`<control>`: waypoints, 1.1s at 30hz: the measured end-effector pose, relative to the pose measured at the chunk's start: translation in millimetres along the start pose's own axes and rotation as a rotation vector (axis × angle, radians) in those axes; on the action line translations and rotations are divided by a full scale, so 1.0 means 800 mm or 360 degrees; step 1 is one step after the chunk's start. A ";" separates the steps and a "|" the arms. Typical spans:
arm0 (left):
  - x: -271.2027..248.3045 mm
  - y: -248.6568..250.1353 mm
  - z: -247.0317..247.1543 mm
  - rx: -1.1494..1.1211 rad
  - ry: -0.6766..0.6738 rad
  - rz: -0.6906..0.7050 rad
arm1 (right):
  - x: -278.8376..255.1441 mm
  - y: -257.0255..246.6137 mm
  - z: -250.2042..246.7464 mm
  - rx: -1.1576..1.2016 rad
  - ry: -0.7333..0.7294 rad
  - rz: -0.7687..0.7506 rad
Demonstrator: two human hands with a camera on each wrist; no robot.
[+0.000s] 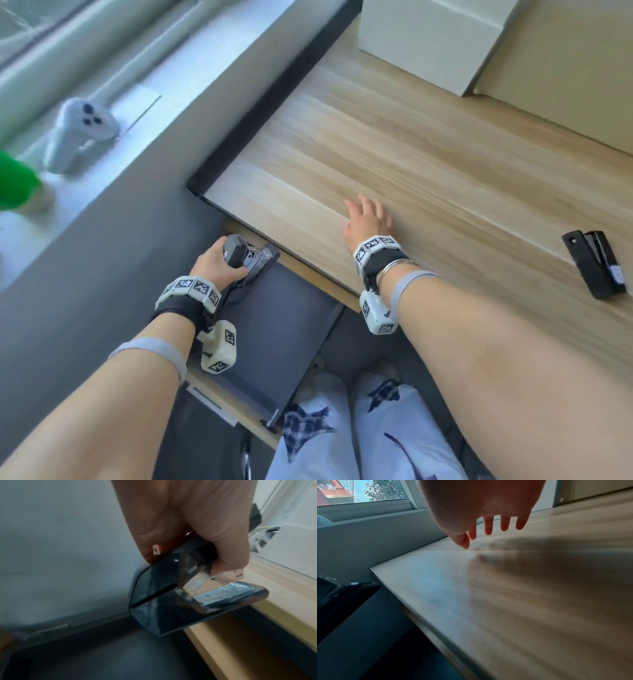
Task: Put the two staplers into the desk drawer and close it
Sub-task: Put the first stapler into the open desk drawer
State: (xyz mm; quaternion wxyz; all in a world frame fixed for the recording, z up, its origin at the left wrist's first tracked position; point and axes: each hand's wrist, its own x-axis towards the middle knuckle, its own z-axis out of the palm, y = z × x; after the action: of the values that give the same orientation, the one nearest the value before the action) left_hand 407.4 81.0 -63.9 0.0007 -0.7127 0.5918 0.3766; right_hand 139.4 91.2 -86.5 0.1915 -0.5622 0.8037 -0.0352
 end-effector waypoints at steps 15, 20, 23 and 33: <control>0.097 -0.123 0.107 0.0216 0.0021 -0.0386 | -0.001 -0.015 0.063 -0.0147 0.0337 0.0223; 0.119 -0.131 0.142 0.0222 0.0012 -0.0402 | -0.001 -0.014 0.067 -0.0181 0.0398 0.0223; 0.129 -0.136 0.158 0.0195 0.0014 -0.0405 | 0.000 -0.014 0.068 -0.0201 0.0382 0.0235; 0.147 -0.150 0.188 0.0265 -0.0078 -0.0361 | 0.002 -0.015 0.071 -0.0202 0.0438 0.0237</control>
State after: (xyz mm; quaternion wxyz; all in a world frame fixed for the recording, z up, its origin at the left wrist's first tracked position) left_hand 430.3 85.1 -288.0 0.1168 -0.7631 0.5365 0.3410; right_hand 169.4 94.6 -136.1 0.0457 -0.5020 0.8624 -0.0469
